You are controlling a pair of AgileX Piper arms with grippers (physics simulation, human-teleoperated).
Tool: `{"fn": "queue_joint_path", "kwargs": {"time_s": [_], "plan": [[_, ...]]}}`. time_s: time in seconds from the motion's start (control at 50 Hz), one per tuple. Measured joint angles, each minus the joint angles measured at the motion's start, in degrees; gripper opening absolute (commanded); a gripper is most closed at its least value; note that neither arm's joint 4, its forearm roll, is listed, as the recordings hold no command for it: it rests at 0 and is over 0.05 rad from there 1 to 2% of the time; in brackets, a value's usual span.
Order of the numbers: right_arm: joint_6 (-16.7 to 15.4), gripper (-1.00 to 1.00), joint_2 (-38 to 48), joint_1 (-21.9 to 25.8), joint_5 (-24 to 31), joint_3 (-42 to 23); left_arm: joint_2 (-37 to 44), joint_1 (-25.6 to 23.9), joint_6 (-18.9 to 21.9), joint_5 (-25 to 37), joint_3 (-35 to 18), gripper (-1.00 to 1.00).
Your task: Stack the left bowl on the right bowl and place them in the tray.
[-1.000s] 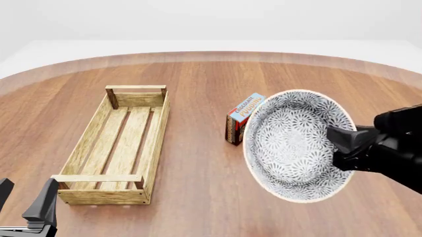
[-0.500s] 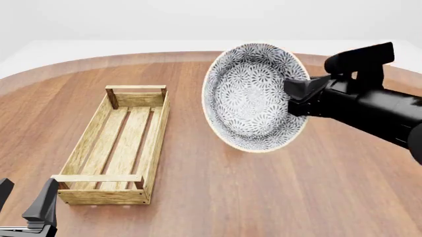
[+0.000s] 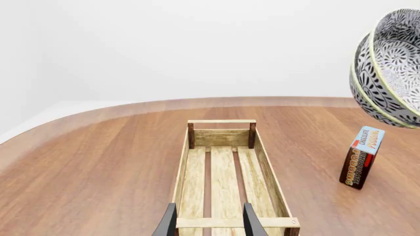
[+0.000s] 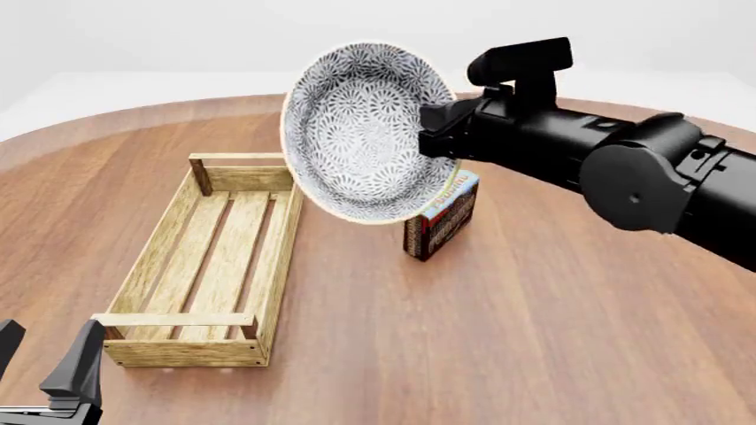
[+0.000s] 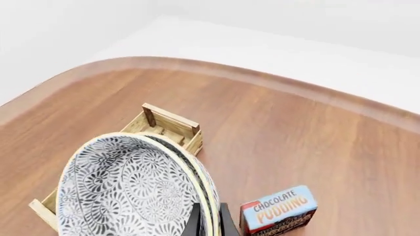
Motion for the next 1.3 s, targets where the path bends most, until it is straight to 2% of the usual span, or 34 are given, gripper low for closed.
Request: {"fn": "queue_joint_path", "kwargs": {"time_s": [0.46,0.68,0.94,1.3], "plan": [[1.92,-1.00,12.45,5.35,-3.82,-10.17,0.00,0.00,0.00,0.00,0.00,1.00],[4.09,-1.00,19.58,7.50,-6.17,-15.15,0.00,0.00,0.00,0.00,0.00,1.00],[8.19,-1.00,28.25,8.66,-10.04,-21.38,0.00,0.00,0.00,0.00,0.00,1.00],[10.87,-1.00,41.55,11.01,-9.88,-33.98,0.00,0.00,0.00,0.00,0.00,1.00]]}}
